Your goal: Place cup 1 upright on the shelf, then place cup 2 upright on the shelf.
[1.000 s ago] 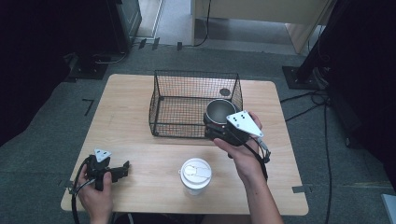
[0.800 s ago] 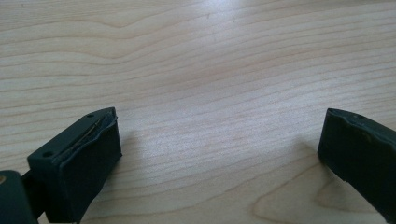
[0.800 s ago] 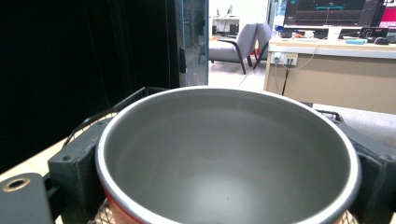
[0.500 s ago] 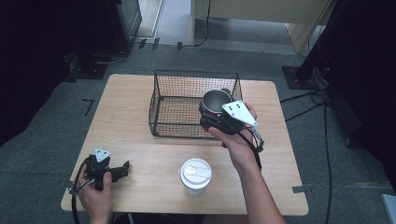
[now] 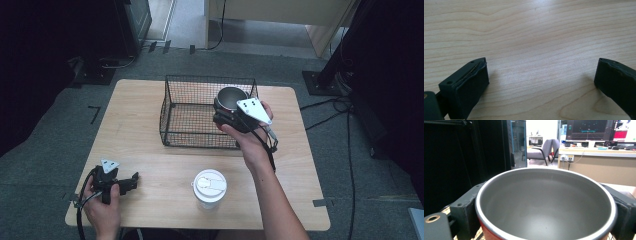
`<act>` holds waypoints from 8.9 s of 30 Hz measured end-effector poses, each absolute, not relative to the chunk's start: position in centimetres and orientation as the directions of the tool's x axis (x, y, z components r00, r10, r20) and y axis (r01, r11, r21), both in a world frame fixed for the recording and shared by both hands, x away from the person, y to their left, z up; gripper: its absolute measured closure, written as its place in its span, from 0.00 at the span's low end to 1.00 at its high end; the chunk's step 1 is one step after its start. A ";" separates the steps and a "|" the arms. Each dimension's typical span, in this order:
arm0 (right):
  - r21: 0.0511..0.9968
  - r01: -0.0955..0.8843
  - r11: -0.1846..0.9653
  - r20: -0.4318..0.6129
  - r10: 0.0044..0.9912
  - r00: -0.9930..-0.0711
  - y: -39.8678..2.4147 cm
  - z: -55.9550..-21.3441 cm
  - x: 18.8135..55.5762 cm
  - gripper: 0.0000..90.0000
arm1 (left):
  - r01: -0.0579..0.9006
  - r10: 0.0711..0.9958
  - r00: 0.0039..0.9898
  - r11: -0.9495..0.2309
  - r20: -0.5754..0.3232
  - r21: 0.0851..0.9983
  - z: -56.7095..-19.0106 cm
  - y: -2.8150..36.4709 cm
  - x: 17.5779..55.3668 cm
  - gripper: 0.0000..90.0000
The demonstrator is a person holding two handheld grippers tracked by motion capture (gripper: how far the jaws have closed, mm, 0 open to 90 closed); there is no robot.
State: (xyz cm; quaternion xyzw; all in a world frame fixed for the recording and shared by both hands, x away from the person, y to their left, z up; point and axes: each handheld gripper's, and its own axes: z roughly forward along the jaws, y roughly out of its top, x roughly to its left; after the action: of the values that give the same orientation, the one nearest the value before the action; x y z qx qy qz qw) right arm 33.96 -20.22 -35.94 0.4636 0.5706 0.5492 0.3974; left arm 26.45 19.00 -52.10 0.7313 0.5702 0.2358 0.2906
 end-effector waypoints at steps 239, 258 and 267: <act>0.957 0.277 0.092 0.086 0.817 -0.570 -23.3 -46.3 14.2 0.00 | 0.699 0.971 0.240 -0.184 0.016 0.691 -52.1 19.0 26.5 0.00; 0.959 0.257 0.123 0.083 0.743 -0.664 -20.7 -45.8 14.6 0.04 | 0.699 0.971 0.240 -0.184 0.016 0.691 -52.1 19.0 26.5 0.00; 0.960 0.241 0.145 0.067 0.713 -0.698 -19.4 -45.7 15.3 0.07 | 0.698 0.970 0.241 -0.185 0.016 0.691 -52.1 19.0 26.5 0.00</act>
State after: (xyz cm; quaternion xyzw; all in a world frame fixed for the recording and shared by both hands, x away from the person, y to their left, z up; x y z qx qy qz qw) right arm 15.28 -19.41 -45.67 0.3276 0.7273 0.5658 0.2086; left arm 26.54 18.98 -52.08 0.7327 0.5694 0.2355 0.2888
